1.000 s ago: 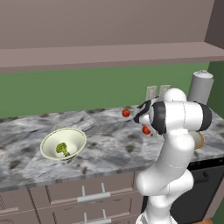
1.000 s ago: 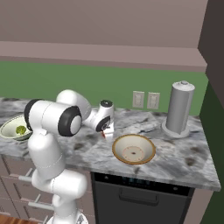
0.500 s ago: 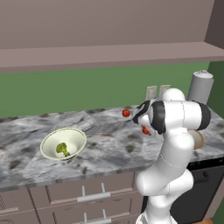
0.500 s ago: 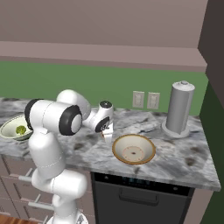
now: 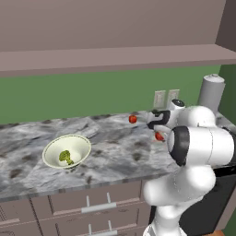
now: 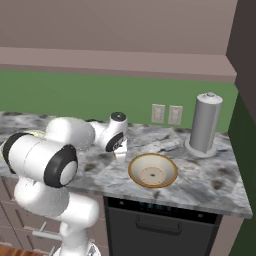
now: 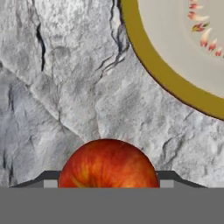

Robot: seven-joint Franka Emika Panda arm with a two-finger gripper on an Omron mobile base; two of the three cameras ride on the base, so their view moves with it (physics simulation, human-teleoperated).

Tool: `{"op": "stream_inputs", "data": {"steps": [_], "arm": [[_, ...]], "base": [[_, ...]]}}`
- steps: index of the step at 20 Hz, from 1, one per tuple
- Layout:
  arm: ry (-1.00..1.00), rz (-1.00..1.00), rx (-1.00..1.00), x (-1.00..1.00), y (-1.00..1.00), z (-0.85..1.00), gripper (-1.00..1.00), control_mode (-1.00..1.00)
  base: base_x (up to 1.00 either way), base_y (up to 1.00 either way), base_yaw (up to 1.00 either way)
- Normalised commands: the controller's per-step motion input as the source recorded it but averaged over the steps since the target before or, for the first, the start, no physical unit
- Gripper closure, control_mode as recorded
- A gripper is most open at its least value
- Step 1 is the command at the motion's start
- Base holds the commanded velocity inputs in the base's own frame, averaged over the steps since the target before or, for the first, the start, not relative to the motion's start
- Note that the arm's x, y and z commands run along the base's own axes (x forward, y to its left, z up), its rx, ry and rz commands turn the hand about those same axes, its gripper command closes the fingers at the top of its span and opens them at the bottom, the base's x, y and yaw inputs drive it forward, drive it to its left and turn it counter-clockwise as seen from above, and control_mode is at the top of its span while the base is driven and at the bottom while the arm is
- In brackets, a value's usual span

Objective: Pick both bowls and place them on the counter. Then place the apple in one bowl and place the broccoli in the other bowl.

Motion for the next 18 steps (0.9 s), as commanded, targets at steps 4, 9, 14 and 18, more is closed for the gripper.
{"op": "stream_inputs", "data": {"steps": [4,9,14,18], "arm": [[-0.02,0.00,0.00,-0.50,0.03,0.83,1.00,-1.00],[-0.01,-0.06,0.00,-0.45,-0.15,0.54,1.00,-1.00],[0.00,-0.13,0.00,-0.41,-0.26,0.41,1.00,-1.00],[0.00,-0.12,0.00,-0.22,-0.44,0.33,1.00,-1.00]], "base": [[0.00,0.00,0.00],[0.00,0.00,0.00],[0.00,0.00,0.00],[0.00,0.00,0.00]]}}
